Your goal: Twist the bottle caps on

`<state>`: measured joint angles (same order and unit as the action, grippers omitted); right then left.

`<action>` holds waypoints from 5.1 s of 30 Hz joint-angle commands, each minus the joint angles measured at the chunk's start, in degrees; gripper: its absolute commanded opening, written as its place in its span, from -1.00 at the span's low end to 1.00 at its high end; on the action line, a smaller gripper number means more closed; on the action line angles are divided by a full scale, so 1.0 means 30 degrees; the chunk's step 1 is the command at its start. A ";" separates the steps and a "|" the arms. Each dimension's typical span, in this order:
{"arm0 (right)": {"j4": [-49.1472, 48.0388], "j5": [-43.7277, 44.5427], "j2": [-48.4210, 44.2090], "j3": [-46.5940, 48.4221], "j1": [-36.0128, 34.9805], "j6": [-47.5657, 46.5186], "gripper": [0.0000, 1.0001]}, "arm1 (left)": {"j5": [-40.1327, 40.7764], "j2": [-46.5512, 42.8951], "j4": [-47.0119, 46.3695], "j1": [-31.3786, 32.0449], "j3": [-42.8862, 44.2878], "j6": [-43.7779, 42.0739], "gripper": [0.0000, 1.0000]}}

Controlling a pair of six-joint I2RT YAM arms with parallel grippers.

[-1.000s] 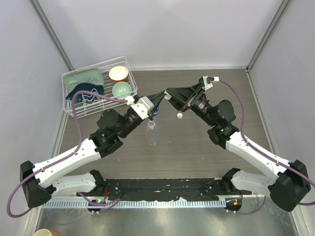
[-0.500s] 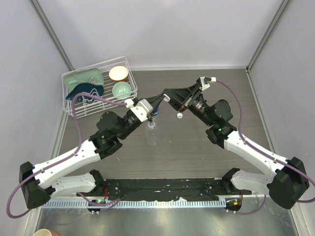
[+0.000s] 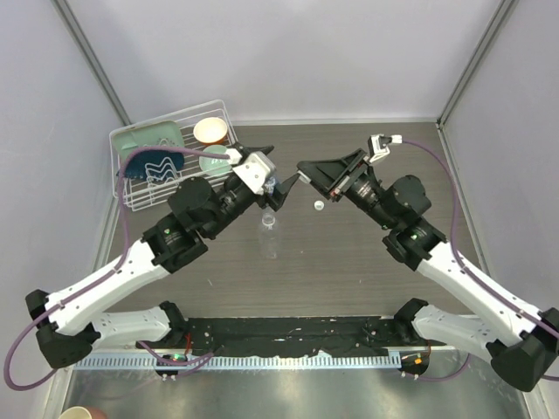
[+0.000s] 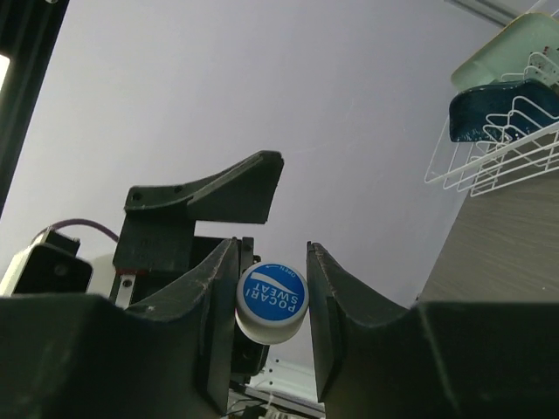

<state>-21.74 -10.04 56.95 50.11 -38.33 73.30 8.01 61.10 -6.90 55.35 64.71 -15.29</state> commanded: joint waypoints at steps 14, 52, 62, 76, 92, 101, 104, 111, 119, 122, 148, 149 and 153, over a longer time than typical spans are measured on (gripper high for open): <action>0.9704 0.4664 -0.2517 0.2779 -0.0144 -0.6820 -0.81 | -0.0328 -0.3699 0.9303 -0.0784 -0.3868 0.7381 1.00; 1.2958 0.5633 -0.5330 0.2956 -0.0174 -1.0019 -0.81 | -0.2170 0.1546 0.3616 -0.3129 -0.5633 0.8174 0.11; 1.3748 0.5954 -0.5272 0.3658 -0.0145 -1.0310 -0.81 | -0.3314 0.4850 1.4981 -0.2135 0.0734 0.3166 -0.88; 1.6004 0.8708 -0.5272 0.5152 -0.0116 -1.1832 -0.81 | -0.6888 1.3848 2.3687 0.2173 0.8075 0.1583 -1.00; 1.6943 1.0467 -0.4628 0.5738 -0.0145 -1.3797 -0.81 | -0.6508 2.0032 1.8881 0.2788 0.9661 -0.0324 -0.63; 1.6972 1.0262 -0.4217 0.5856 -0.0145 -1.4003 -0.80 | -0.6420 1.7575 1.8236 0.2877 0.8696 -0.0060 0.44; 1.7001 1.0175 -0.4188 0.5915 -0.0145 -1.3973 -0.79 | -0.6304 1.6579 1.8090 0.2877 0.8052 -0.0001 0.81; 1.7323 1.0203 -0.4188 0.6032 -0.0145 -1.4003 -0.79 | -0.4550 1.4090 1.8235 0.2877 0.6938 -0.0323 0.99; 1.7675 1.0174 -0.4100 0.6412 -0.0145 -1.4266 -0.78 | -0.3871 0.9110 2.0488 0.2790 0.3922 -0.4387 0.99; 1.7675 1.0086 -0.4041 0.6500 -0.0145 -1.4354 -0.77 | -0.3987 0.8142 2.1253 0.2322 0.2344 -0.5329 0.99; 1.7236 0.8738 -0.3895 0.7086 -0.0145 -1.4062 -0.72 | -0.2936 0.8782 1.4020 0.0563 -0.4547 -0.7501 0.99; 1.7236 0.8767 -0.3924 0.7087 -0.0145 -1.4090 -0.72 | -0.2934 0.8899 1.3843 0.0534 -0.4751 -0.7501 0.99; 1.7207 0.8680 -0.3778 0.7204 -0.0116 -1.4091 -0.73 | -0.3138 0.9456 1.3549 0.0504 -0.4636 -0.7326 0.97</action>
<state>31.73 16.62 45.65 69.25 -38.57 31.55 -1.45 88.49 37.74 57.23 50.35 -36.73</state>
